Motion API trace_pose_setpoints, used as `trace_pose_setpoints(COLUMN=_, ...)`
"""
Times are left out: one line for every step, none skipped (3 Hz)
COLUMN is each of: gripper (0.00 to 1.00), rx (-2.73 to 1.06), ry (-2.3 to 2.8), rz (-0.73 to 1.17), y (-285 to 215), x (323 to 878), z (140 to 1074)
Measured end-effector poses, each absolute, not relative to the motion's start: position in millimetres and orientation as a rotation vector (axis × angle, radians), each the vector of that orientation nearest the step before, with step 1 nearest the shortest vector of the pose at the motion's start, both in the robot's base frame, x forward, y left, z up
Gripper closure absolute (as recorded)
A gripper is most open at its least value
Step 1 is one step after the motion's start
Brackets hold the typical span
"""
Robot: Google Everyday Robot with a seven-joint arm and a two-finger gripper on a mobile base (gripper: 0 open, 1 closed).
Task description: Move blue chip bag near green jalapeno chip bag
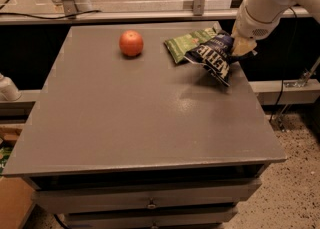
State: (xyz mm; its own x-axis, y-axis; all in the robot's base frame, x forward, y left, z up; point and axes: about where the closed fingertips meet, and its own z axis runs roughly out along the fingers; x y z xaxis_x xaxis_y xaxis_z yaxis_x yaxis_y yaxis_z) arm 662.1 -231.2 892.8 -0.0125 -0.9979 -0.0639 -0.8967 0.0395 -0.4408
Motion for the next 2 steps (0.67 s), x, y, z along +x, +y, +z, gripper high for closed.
trace_pose_setpoints(gripper=1.0, rx=-1.917, ry=1.991, rz=-0.403, y=-244.0, x=655.4, z=895.4)
trace_pose_setpoints(gripper=0.82, rx=-1.93, ry=2.004, rz=-0.398, y=-248.3, x=651.5, z=892.9)
